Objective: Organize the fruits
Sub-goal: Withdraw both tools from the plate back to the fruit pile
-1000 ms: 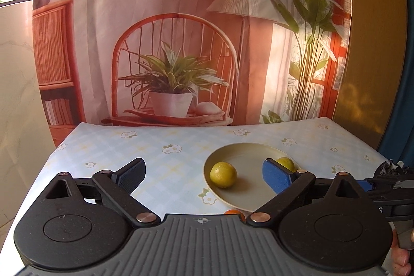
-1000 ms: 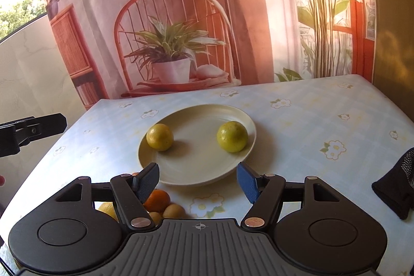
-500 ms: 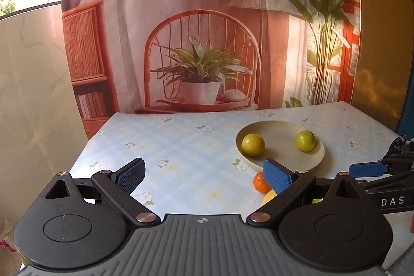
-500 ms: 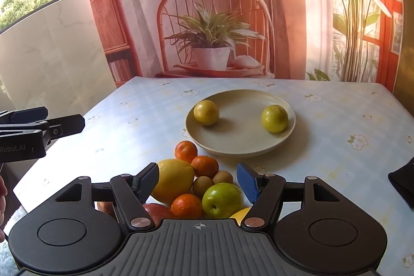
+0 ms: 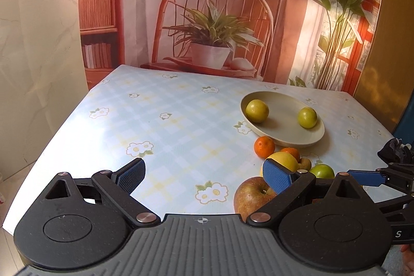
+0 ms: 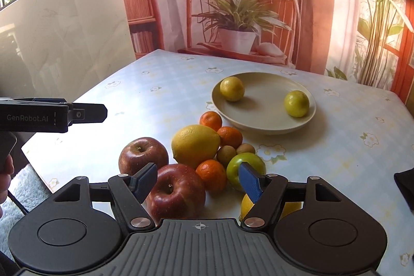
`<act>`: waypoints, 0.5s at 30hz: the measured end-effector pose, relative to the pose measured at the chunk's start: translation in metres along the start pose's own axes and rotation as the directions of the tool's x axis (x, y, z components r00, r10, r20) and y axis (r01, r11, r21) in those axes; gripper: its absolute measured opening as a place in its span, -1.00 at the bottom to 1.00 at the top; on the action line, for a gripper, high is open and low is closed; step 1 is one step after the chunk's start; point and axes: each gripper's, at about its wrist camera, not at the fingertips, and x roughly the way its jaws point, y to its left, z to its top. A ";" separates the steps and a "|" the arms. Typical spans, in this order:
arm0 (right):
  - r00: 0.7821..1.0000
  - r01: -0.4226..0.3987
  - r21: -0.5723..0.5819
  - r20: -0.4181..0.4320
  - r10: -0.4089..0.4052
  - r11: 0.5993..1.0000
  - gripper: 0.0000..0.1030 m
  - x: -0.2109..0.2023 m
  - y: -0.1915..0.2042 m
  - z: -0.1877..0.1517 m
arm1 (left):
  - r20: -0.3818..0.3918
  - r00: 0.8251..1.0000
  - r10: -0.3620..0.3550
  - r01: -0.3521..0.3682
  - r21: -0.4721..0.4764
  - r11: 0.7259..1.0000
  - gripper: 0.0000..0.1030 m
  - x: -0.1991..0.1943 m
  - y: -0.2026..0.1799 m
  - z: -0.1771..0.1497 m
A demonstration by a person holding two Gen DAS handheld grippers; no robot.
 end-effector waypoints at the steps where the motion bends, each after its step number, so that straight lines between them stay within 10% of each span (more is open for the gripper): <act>1: 1.000 -0.003 -0.006 -0.009 0.003 1.000 0.28 0.002 0.002 -0.001 | -0.004 1.000 -0.005 0.005 0.004 1.000 0.91 0.001 -0.001 -0.001; 15: 0.996 -0.058 -0.033 -0.067 0.055 0.998 0.27 0.010 0.009 -0.008 | 0.003 0.994 -0.110 0.109 0.043 0.993 0.80 0.000 -0.015 -0.007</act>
